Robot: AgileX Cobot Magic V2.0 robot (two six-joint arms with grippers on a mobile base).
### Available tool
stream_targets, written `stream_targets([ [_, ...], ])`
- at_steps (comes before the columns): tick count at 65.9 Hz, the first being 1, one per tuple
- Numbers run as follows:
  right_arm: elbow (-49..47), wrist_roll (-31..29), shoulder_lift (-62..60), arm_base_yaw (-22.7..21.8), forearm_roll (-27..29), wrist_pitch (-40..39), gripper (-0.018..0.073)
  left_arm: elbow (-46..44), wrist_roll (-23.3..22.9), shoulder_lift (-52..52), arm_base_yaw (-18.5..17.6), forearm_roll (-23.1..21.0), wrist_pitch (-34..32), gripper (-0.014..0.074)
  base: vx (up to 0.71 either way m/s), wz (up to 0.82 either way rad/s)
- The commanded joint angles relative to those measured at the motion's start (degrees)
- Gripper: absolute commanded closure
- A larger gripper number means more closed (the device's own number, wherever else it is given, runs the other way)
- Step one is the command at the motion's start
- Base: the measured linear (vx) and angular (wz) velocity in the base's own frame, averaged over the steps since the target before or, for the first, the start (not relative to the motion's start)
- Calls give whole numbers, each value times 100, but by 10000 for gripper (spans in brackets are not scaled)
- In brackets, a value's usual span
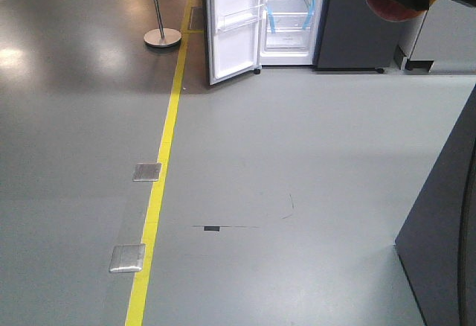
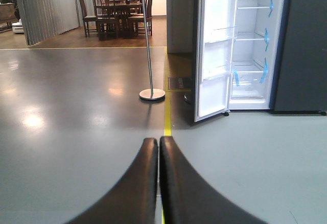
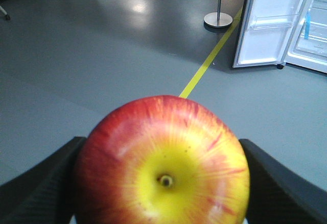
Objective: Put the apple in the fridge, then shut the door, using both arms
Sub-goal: 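Keep driving toward the refrigerator with the apple held up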
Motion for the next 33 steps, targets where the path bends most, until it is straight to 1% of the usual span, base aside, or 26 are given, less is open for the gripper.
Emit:
stream_targets([
  [1, -182, -21, -173, -18, 220, -348, 438, -116, -2, -33, -33, -32, -421, 603, 9, 0],
  [33, -182, -21, -173, -18, 220, -348, 438, -116, -2, -33, -33, -32, -421, 603, 8, 1],
])
